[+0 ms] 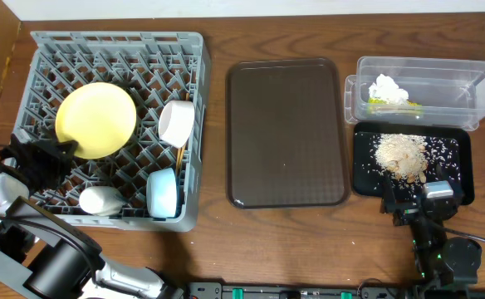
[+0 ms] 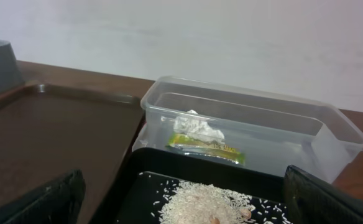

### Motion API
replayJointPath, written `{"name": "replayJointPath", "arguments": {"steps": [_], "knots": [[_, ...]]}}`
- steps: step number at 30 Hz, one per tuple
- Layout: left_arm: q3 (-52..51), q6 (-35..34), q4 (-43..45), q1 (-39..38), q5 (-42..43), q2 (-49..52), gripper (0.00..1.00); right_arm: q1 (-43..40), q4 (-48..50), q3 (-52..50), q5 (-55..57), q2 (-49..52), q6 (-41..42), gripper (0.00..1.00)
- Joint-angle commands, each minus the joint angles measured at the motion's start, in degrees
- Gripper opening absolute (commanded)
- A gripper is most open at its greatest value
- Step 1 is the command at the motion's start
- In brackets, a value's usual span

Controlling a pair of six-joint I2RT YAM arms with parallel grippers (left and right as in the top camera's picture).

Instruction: Sort waste into correct bins and load items into the dishwasher

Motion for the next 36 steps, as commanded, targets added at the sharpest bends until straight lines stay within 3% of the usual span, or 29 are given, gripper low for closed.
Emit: {"name": "replayJointPath", "arguments": {"steps": [1,9,21,36], "knots": [[0.3,4.9,-0.1,-0.2,3.6,0.3,0.07,-0.2,0.0,-0.2,-0.2,-0.3,-0.6,0.99],[0.3,5.9,0.8,-0.9,-7.1,-1.9,0.08,-0.2,0.0,-0.2,-0.3,-0.3,-0.6,0.99],[0.3,7.2,2.8,-11.3,-28.5,-10.1,0.07,-0.2,0.0,-0.2,-0.3,-0.3,-0.6,0.99],[0.3,8.1,5.9,-13.3,-31.6,-16.2,0.08,-0.2,0.0,-0.2,-0.3,-0.3,-0.6,0.99]]}}
